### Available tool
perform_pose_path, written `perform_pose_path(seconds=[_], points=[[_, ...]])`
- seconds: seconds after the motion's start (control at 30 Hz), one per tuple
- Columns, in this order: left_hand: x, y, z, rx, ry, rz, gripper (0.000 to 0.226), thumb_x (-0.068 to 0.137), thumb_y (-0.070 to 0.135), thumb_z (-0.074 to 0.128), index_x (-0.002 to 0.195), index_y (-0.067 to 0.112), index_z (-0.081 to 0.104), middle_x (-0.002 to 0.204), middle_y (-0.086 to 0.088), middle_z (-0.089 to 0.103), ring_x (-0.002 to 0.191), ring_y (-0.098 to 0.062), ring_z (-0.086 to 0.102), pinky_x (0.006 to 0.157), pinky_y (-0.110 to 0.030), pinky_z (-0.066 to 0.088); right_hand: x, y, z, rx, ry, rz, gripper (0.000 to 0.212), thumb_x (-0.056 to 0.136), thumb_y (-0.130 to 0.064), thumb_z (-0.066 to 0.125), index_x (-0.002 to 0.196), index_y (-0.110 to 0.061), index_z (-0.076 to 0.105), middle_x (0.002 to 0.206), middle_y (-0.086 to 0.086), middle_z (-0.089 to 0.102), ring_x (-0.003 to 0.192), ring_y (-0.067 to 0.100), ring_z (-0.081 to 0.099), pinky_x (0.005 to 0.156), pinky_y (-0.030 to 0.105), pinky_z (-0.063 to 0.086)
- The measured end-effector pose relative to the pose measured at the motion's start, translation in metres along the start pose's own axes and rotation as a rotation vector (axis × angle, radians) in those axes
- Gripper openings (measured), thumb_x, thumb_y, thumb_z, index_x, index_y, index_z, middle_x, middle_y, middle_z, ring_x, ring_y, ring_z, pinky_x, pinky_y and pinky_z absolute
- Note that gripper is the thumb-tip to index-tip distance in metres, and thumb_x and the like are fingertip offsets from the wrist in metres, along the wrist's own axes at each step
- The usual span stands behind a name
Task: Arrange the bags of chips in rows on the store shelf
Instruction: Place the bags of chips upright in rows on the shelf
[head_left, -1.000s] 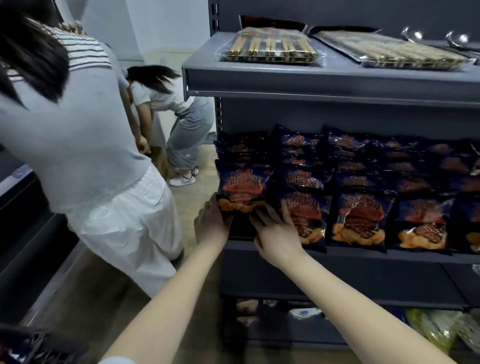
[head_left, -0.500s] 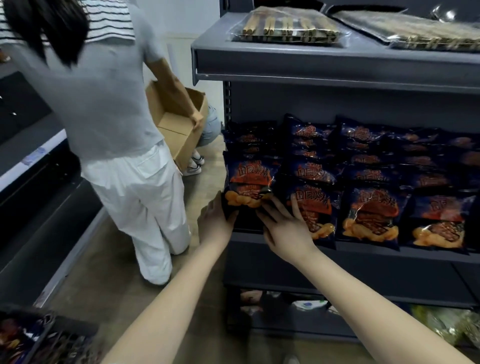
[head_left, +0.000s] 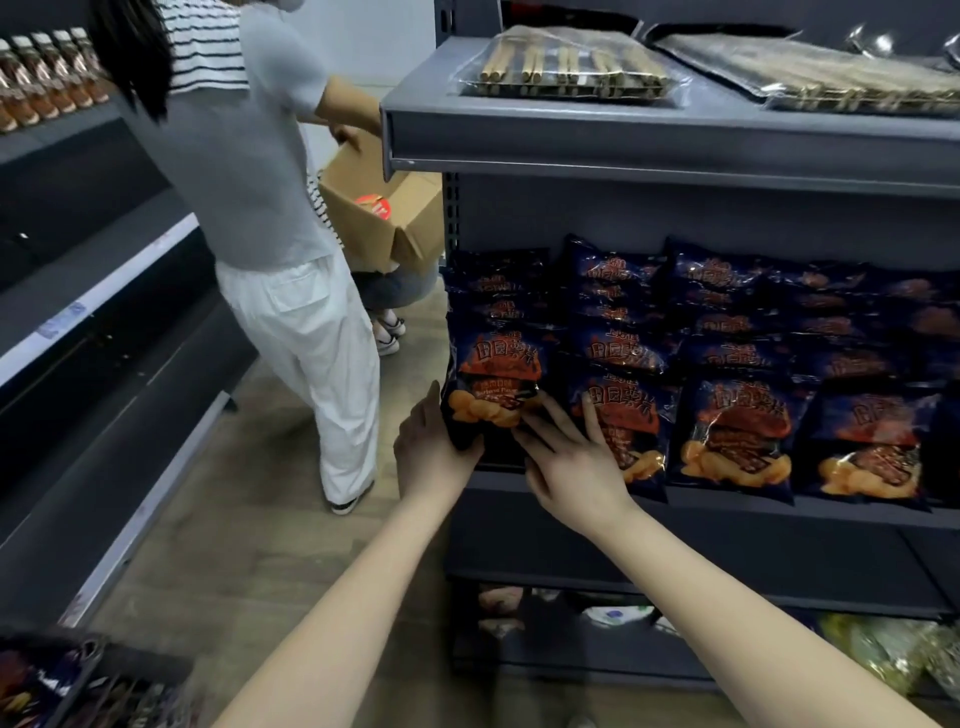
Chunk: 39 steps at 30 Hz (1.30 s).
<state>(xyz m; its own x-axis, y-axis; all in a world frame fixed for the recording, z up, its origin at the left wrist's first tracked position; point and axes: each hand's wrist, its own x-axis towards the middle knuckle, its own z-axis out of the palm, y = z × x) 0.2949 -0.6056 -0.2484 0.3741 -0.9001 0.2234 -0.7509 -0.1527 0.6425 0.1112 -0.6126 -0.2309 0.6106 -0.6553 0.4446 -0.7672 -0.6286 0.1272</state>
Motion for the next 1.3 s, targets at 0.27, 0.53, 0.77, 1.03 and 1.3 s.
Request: perform_pose_path(seconds=[0.27,0.53,0.77,1.03,1.3], points=[[-0.016,0.023,-0.014,-0.079,0.139,0.155,0.081,0.072,0.036,0.061,0.143,0.013,0.028,0.14,-0.014,0.042,0.131,-0.029,0.038,0.106,-0.049,0.033,-0.003,-0.005,-0.007,0.023,0.058,0.01,0.036,0.086,-0.026,0.047,0.117,-0.017,0.065,0.125,0.002,0.062,0.137,0.023,0.034,0.116,0.054,0.007],[-0.011,0.142,-0.005,-0.378,0.17,0.354,0.062,0.08,0.036,0.044,0.138,0.013,0.038,0.142,-0.009,0.041,0.132,-0.023,0.035,0.11,-0.047,0.031,-0.018,0.033,-0.056,0.019,0.189,0.093,0.036,0.086,-0.029,0.05,0.116,-0.013,0.063,0.132,0.006,0.056,0.138,0.023,0.029,0.115,0.053,0.008],[-0.023,0.271,0.08,-0.472,0.023,0.528,0.057,0.084,0.036,0.037,0.137,0.016,0.042,0.146,-0.005,0.036,0.135,-0.014,0.027,0.109,-0.013,0.015,-0.09,0.176,-0.094,-0.072,0.237,0.437,0.04,0.083,-0.027,0.049,0.12,-0.019,0.062,0.13,0.003,0.057,0.133,0.03,0.035,0.112,0.058,0.012],[-0.041,0.422,0.187,-0.519,0.009,0.629,0.05,0.084,0.027,0.038,0.129,0.012,0.053,0.142,-0.009,0.043,0.133,-0.022,0.037,0.11,-0.024,0.025,-0.156,0.327,-0.112,-0.015,0.147,0.529,0.043,0.086,-0.03,0.044,0.126,-0.019,0.054,0.137,0.003,0.051,0.133,0.03,0.034,0.109,0.058,0.015],[-0.028,0.537,0.269,-0.279,-0.096,0.635,0.05,0.08,0.03,0.041,0.12,0.007,0.059,0.117,-0.016,0.062,0.109,-0.033,0.056,0.097,-0.039,0.044,-0.197,0.472,-0.125,0.134,0.061,0.642,0.05,0.085,-0.032,0.034,0.131,-0.018,0.049,0.143,0.005,0.044,0.133,0.034,0.035,0.108,0.059,0.026]])
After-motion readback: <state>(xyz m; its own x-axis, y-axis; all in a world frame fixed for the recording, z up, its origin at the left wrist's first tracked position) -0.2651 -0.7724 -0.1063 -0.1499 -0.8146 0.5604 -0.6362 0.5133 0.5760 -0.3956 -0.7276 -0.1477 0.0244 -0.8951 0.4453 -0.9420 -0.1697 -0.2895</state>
